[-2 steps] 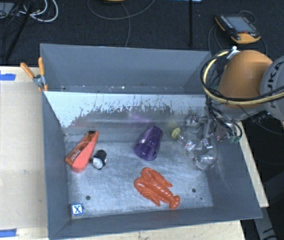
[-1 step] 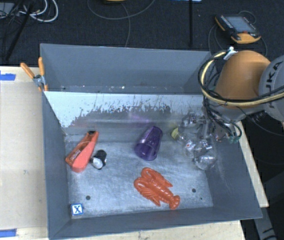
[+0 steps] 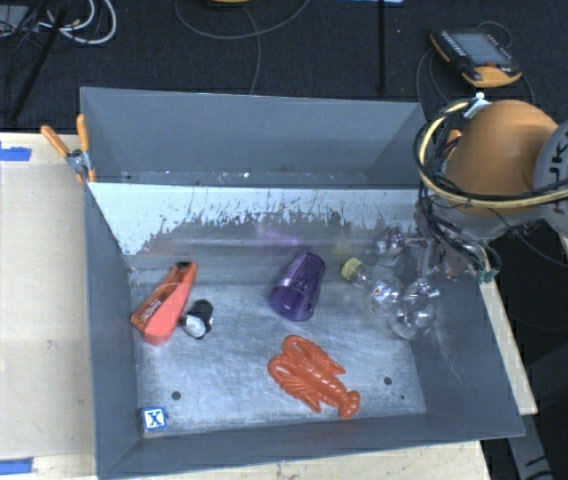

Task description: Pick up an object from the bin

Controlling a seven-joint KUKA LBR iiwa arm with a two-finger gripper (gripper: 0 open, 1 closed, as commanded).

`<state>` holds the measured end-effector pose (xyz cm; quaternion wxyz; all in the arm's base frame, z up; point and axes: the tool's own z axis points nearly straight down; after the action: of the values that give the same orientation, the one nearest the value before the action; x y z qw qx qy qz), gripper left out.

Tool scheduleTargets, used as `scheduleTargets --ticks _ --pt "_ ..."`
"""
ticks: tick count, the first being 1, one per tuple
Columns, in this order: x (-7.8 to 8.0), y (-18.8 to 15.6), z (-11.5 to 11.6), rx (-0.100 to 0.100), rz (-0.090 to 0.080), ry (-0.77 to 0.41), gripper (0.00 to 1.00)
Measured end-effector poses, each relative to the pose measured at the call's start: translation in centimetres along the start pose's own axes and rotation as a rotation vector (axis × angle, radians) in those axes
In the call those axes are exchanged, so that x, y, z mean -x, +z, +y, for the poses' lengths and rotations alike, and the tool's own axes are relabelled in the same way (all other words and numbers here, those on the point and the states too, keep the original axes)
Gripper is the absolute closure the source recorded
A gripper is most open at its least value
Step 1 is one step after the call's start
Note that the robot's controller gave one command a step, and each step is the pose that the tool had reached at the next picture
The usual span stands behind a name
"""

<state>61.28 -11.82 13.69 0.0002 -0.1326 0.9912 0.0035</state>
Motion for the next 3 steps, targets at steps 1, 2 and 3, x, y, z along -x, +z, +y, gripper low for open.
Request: scheduleTargets --ticks 1,2,3 --pt "-2.1 3.7 -1.6 -0.008 0.000 -0.089 0.00" --pt "-0.7 3.6 -3.1 -0.004 0.004 -0.158 0.00" --pt "-0.5 4.5 1.4 -0.006 0.001 -0.095 1.00"
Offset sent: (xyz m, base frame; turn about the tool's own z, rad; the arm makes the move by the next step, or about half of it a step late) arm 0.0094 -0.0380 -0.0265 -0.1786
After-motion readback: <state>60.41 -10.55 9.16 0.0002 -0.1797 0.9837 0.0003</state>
